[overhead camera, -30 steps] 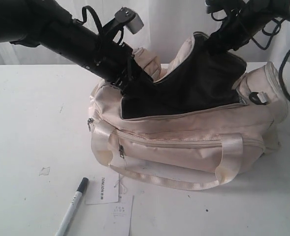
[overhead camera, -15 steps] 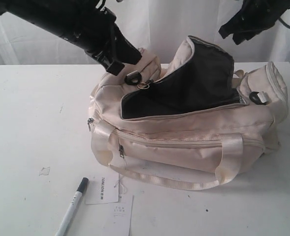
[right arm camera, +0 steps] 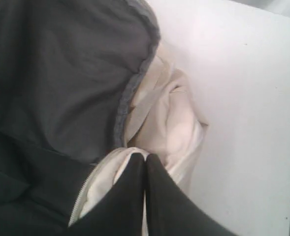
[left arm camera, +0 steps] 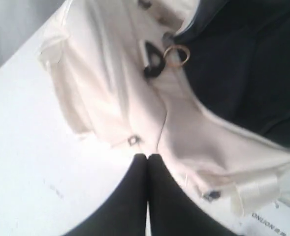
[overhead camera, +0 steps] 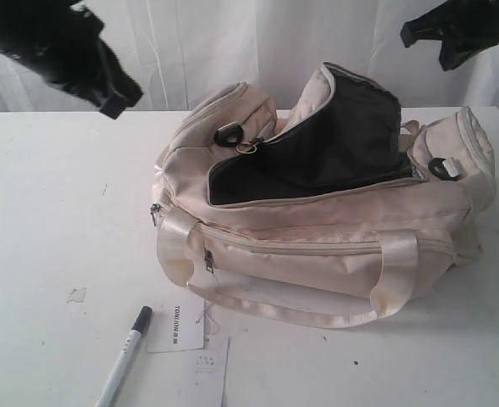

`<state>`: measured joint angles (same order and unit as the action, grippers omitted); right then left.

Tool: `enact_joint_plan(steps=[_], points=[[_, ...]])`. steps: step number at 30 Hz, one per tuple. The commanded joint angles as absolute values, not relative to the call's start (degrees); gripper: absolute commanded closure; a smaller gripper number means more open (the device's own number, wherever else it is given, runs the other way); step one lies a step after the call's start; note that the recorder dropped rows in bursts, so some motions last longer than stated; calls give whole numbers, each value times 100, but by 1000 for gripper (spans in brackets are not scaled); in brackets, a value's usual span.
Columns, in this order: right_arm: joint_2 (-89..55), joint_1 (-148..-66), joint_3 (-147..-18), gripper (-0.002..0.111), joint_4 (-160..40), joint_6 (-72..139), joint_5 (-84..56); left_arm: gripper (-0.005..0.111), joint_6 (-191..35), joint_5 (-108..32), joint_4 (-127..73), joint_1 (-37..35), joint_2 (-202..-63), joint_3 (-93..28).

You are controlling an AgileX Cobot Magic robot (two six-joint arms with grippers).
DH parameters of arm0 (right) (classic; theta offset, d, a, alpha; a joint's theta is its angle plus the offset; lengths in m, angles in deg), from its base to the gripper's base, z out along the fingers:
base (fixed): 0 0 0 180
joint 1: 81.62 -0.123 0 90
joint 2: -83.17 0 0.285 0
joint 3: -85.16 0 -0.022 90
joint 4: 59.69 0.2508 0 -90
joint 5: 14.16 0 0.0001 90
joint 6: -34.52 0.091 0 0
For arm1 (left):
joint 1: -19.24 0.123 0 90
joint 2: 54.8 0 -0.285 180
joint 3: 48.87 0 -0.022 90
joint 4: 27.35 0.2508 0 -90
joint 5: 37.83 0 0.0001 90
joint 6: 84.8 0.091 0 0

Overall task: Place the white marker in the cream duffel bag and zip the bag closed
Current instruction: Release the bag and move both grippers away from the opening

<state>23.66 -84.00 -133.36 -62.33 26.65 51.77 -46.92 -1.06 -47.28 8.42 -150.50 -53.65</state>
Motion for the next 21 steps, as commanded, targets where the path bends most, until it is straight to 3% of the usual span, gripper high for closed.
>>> enact_joint_plan(steps=[1,12,16,21], points=[[1938,-8027,-13025,108,-6326,3011,5074,107,-5965,41,-4625,1483,-14324,-4509],[58,-7756,-10715,108,-6285,3075,4189,107,-7927,786,-3672,1663,-13410,-2630],[-436,-7756,-9927,108,-6272,3075,4067,107,-8116,828,-3811,1296,-13403,-2227],[-687,-7756,-9115,108,-6272,3053,3790,107,-8103,-170,-4533,726,-13557,-1592]])
